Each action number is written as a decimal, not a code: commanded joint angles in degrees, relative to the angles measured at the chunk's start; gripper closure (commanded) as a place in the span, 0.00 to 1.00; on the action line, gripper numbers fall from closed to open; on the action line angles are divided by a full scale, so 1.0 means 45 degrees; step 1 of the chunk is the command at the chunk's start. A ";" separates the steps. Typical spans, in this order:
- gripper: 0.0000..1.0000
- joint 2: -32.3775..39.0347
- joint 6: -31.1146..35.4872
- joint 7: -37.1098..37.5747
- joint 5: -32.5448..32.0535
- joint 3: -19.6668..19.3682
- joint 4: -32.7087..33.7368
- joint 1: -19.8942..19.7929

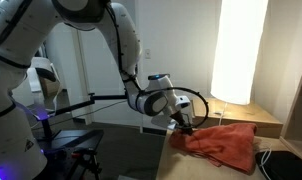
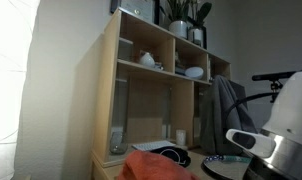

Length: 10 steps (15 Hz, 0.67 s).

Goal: Unfold the orange towel

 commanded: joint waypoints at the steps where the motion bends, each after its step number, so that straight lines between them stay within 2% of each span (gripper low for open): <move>1: 1.00 -0.1758 0.1838 -0.0396 0.0195 -0.0707 -0.2759 0.0376; 4: 1.00 -0.2335 0.3631 -0.0296 0.0052 -0.1506 -0.4213 0.0847; 5: 1.00 -0.3056 0.2820 -0.0891 0.0409 -0.0653 -0.4123 0.0063; 7: 1.00 -0.3560 0.2839 -0.1079 0.0557 -0.0526 -0.4575 -0.0119; 10: 1.00 -0.4005 0.2768 -0.1137 0.0433 0.0164 -0.4633 -0.0873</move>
